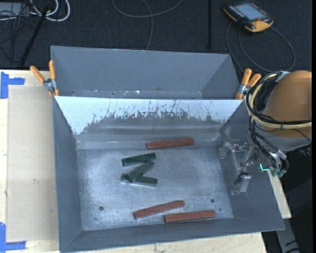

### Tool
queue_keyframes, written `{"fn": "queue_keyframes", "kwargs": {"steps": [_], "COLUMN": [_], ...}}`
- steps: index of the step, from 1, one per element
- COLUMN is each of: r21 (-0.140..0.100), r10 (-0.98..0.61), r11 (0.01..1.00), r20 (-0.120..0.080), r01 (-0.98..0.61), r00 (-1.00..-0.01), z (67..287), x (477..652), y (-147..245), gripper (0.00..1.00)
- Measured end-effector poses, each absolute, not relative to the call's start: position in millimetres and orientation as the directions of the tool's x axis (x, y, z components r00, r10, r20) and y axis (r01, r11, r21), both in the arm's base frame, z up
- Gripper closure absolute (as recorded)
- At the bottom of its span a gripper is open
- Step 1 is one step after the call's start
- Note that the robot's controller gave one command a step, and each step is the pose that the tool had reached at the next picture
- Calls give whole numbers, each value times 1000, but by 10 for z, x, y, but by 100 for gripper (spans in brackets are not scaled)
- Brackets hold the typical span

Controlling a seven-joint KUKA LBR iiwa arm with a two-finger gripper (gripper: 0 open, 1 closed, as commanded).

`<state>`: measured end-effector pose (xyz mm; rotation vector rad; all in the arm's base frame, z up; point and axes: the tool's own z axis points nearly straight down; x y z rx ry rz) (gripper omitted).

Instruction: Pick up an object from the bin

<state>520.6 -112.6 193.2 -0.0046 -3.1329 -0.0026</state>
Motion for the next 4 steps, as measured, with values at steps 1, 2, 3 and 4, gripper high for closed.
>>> {"fn": "queue_keyframes", "kwargs": {"steps": [1, 2, 3, 4], "r21": [0, -2, 4, 0], "r10": [0, -60, -227, -353], "r11": [1000, 998, 974, 936], "r20": [1, -4, 4, 3], "r01": [0, -60, -227, -353], "r00": [-1000, -998, -974, -936], "z": [1971, 1552, 1278, 1259], "x": [5224, 5025, 4892, 4797], "y": [-1122, -810, -640, -371], "gripper": [0, 0, 0, 0]}}
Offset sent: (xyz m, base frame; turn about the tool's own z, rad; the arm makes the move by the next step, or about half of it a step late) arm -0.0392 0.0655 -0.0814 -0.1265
